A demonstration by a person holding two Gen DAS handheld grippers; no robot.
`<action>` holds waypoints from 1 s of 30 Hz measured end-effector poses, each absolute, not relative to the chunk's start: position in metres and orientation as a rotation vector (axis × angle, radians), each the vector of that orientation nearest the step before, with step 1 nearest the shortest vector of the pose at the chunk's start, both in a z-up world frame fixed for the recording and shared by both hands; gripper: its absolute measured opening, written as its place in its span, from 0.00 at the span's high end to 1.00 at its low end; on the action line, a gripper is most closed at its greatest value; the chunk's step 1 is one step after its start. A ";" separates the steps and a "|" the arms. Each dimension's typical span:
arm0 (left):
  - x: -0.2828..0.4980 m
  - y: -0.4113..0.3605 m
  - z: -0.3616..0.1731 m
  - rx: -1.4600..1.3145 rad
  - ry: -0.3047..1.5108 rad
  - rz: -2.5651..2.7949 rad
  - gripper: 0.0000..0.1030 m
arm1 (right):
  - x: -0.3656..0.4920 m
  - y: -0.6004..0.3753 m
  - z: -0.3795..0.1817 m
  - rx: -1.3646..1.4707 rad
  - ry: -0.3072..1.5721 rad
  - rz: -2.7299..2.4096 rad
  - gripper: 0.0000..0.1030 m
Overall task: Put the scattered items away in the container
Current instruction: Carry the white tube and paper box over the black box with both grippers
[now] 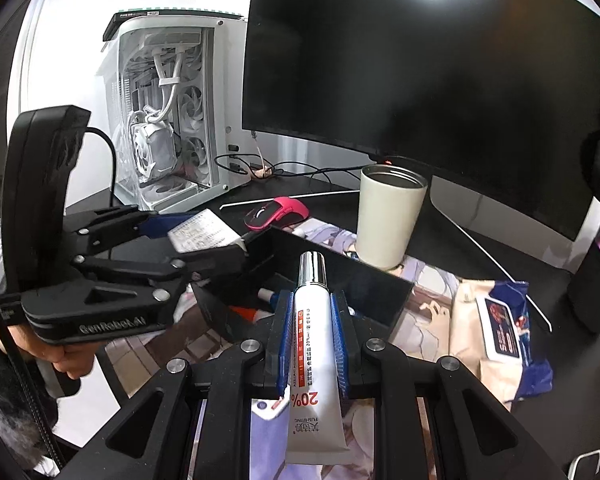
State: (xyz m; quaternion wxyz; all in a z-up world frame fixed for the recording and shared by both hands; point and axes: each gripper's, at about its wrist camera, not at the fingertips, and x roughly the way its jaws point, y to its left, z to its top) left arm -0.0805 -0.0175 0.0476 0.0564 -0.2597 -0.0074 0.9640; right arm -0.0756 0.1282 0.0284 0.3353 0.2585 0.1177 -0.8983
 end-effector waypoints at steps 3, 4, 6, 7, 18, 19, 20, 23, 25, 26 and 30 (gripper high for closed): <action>-0.091 -0.017 0.047 -0.799 -0.028 2.923 0.47 | -0.083 0.125 0.031 0.674 0.302 -2.345 0.83; -0.094 -0.018 0.047 -0.803 -0.031 2.922 0.47 | -0.086 0.124 0.032 0.676 0.300 -2.348 0.83; -0.100 -0.019 0.046 -0.810 -0.040 2.923 0.47 | -0.092 0.122 0.032 0.686 0.301 -2.347 0.83; -0.103 -0.019 0.045 -0.817 -0.041 2.925 0.47 | -0.096 0.121 0.032 0.690 0.299 -2.350 0.83; -0.123 -0.026 0.035 -0.857 -0.076 2.923 0.47 | -0.125 0.115 0.022 0.758 0.292 -2.344 0.83; -0.125 -0.026 0.034 -0.864 -0.075 2.922 0.47 | -0.127 0.114 0.020 0.767 0.294 -2.342 0.83; -0.127 -0.026 0.034 -0.869 -0.079 2.920 0.47 | -0.129 0.113 0.019 0.773 0.294 -2.341 0.83; -0.132 -0.027 0.032 -0.883 -0.089 2.913 0.47 | -0.135 0.111 0.017 0.787 0.290 -2.337 0.83; -0.134 -0.025 0.030 -0.891 -0.084 2.904 0.47 | -0.138 0.110 0.015 0.798 0.290 -2.331 0.83; -0.135 -0.024 0.030 -0.895 -0.087 2.899 0.47 | -0.140 0.109 0.014 0.804 0.291 -2.334 0.83; -0.141 -0.021 0.028 -0.910 -0.092 2.885 0.47 | -0.145 0.105 0.008 0.828 0.312 -2.321 0.83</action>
